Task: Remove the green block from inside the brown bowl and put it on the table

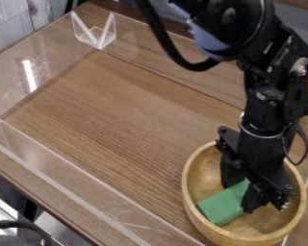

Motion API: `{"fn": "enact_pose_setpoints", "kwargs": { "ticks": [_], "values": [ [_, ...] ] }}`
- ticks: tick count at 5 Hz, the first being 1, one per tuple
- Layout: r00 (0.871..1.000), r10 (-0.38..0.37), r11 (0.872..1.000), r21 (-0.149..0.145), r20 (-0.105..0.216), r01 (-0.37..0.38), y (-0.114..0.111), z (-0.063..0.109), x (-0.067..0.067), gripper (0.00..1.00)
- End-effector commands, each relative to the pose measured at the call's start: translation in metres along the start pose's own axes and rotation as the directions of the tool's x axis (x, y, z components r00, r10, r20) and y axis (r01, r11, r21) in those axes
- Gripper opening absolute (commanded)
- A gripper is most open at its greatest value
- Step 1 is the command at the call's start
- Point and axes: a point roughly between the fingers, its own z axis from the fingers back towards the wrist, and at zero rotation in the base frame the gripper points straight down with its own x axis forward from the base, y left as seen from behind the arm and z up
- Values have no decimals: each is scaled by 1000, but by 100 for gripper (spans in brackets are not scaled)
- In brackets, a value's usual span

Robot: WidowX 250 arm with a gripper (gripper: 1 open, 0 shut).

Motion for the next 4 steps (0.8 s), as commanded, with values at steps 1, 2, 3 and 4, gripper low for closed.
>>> {"fn": "enact_pose_setpoints", "kwargs": {
  "ticks": [1, 2, 3, 4],
  "values": [
    [999, -14, 1000, 6, 38, 14, -3, 8, 2, 0],
    [999, -13, 1000, 8, 36, 12, -3, 7, 1, 0],
    [999, -11, 1000, 10, 33, 11, -3, 6, 1, 0],
    [999, -10, 1000, 11, 30, 10, -3, 4, 0, 0]
  ]
}}
